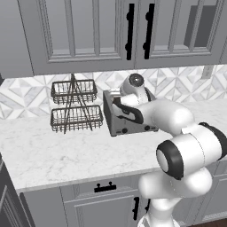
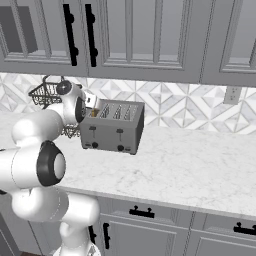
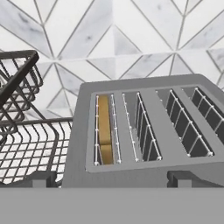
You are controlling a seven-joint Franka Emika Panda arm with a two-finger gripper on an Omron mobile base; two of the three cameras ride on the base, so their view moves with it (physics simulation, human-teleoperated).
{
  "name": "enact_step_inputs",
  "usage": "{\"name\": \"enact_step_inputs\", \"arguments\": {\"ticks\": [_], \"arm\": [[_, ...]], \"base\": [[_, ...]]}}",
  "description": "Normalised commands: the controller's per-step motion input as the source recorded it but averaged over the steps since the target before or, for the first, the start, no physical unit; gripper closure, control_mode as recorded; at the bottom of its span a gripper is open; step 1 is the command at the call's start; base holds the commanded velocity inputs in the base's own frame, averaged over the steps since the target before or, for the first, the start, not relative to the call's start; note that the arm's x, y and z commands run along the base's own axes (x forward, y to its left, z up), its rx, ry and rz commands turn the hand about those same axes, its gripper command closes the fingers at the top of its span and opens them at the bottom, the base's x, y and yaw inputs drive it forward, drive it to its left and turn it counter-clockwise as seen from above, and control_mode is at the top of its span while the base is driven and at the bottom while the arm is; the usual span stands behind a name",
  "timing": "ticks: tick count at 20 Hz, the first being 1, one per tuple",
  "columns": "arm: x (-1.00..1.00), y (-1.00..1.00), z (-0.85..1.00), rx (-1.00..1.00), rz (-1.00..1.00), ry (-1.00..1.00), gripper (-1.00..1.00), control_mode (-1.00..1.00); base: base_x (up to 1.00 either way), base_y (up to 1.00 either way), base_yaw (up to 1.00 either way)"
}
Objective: Start the toaster. Once the lever pops up, take the bread to the plate on the dining counter.
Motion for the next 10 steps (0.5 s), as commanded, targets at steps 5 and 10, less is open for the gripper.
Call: {"name": "enact_step_inputs", "arguments": {"ticks": [5,10], "arm": [[0.02,0.00,-0.05,0.00,0.00,0.00,-1.00,-1.00],[0.11,0.00,-0.12,0.00,0.00,0.00,-1.00,-1.00]], "base": [[0.00,0.00,0.00],[0.00,0.00,0.00]]}}
